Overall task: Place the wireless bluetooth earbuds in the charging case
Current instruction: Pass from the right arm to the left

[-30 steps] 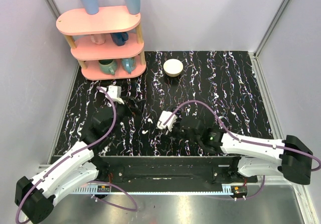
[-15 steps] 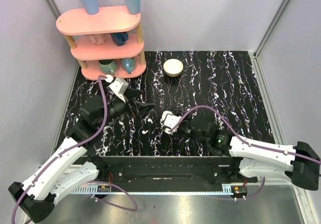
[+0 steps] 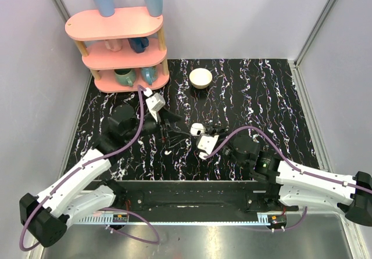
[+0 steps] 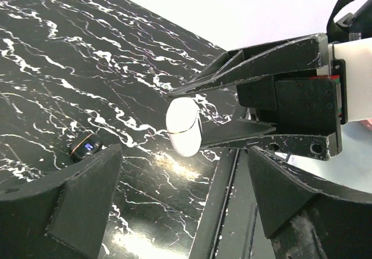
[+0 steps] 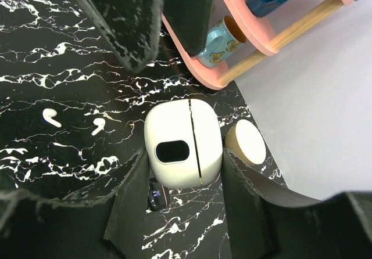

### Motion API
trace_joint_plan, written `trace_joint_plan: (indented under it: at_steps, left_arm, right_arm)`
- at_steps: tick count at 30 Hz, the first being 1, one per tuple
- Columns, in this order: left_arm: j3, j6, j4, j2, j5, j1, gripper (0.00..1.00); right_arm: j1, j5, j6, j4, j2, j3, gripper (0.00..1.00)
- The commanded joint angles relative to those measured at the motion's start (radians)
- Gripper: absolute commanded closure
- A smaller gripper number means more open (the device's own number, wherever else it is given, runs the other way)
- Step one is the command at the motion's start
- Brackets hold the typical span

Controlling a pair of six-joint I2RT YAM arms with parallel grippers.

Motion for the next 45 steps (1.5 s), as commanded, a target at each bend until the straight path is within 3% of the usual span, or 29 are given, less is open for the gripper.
trace_joint_plan:
  at_steps: [1,11,23,30,36,45]
  left_arm:
    - [-0.009,-0.075,0.162,0.045,0.115,0.005,0.08]
    - [-0.063,-0.126,0.250,0.070,0.060,0.005,0.16]
    - [-0.140,-0.264,0.471,0.139,0.008,0.005,0.31]
    - [-0.155,-0.292,0.541,0.145,0.008,0.005,0.32]
    - [-0.141,-0.293,0.541,0.171,0.048,0.003,0.33]
    - [-0.110,-0.258,0.491,0.188,0.099,-0.006,0.42]
  right_arm:
    - [0.007,-0.026,-0.030,0.046,-0.010,0.038,0.75]
    - [0.008,-0.035,-0.004,0.094,0.000,0.033,0.75]
    - [0.008,-0.035,-0.001,0.123,-0.006,0.027,0.75]
    - [0.008,-0.038,0.008,0.120,-0.004,0.021,0.75]
    - [0.008,-0.036,0.008,0.124,-0.009,0.016,0.75]
    - [0.008,-0.042,0.014,0.124,-0.017,0.012,0.75]
